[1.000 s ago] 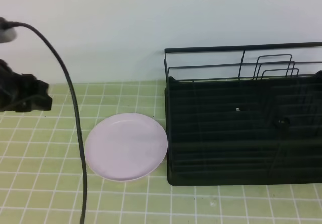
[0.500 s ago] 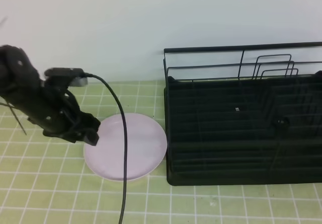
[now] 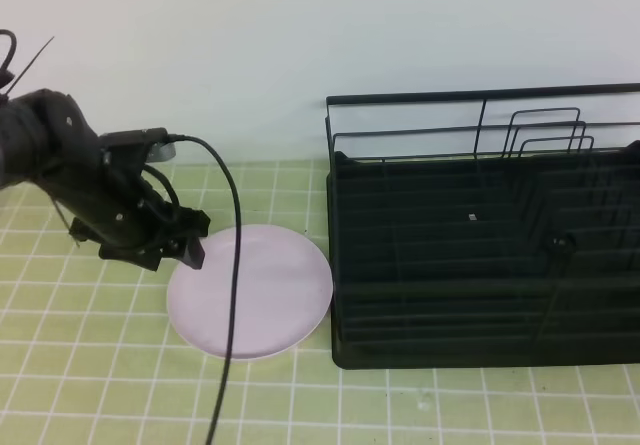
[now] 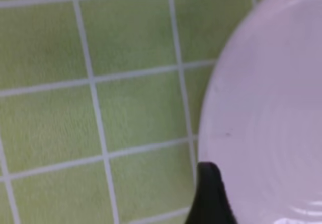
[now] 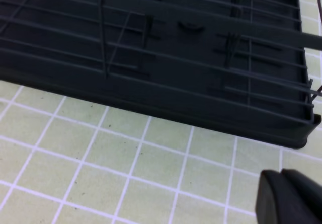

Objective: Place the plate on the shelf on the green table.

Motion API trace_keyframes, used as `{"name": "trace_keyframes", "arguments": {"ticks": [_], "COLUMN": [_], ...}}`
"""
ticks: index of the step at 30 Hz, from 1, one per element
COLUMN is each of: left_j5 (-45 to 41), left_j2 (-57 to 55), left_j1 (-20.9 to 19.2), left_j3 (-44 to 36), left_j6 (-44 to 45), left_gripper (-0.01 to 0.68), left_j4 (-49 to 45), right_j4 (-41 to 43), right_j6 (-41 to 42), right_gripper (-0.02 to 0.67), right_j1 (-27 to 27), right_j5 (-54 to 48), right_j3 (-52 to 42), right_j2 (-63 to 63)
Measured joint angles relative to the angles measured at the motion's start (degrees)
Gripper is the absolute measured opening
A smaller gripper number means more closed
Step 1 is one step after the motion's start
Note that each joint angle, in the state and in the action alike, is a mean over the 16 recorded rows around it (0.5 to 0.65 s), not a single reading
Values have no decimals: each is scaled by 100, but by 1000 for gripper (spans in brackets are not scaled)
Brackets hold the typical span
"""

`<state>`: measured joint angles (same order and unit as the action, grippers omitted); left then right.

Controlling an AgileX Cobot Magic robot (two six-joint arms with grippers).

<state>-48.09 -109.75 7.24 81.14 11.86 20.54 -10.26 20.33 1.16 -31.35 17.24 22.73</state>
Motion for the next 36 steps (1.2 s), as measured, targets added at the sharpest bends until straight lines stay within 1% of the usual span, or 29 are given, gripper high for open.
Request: {"name": "trace_keyframes", "arguments": {"ticks": [8,12,21,29,36], "left_j5": [-470,-656,-820,-783,-699], "left_j2": [-600,-799,-992,-1050,-1056], "left_j1": [-54,-62,-62,-62,-62], "left_j3": [641,809,886,886,886], "left_j6": [-119,-146,-150,-150,-101], "left_gripper": [434,407,315,226,112], "left_j4": [-86,-192,-426,-560,-650], "right_j4": [0,0,0,0,0], "right_j6": [0,0,0,0,0], "right_gripper": [-1,-1,-1,-1,-1], "right_j1": [0,0,0,0,0], "right_j5": [3,4,17,18,18], "right_j3": [0,0,0,0,0], "right_j2": [0,0,0,0,0]}}
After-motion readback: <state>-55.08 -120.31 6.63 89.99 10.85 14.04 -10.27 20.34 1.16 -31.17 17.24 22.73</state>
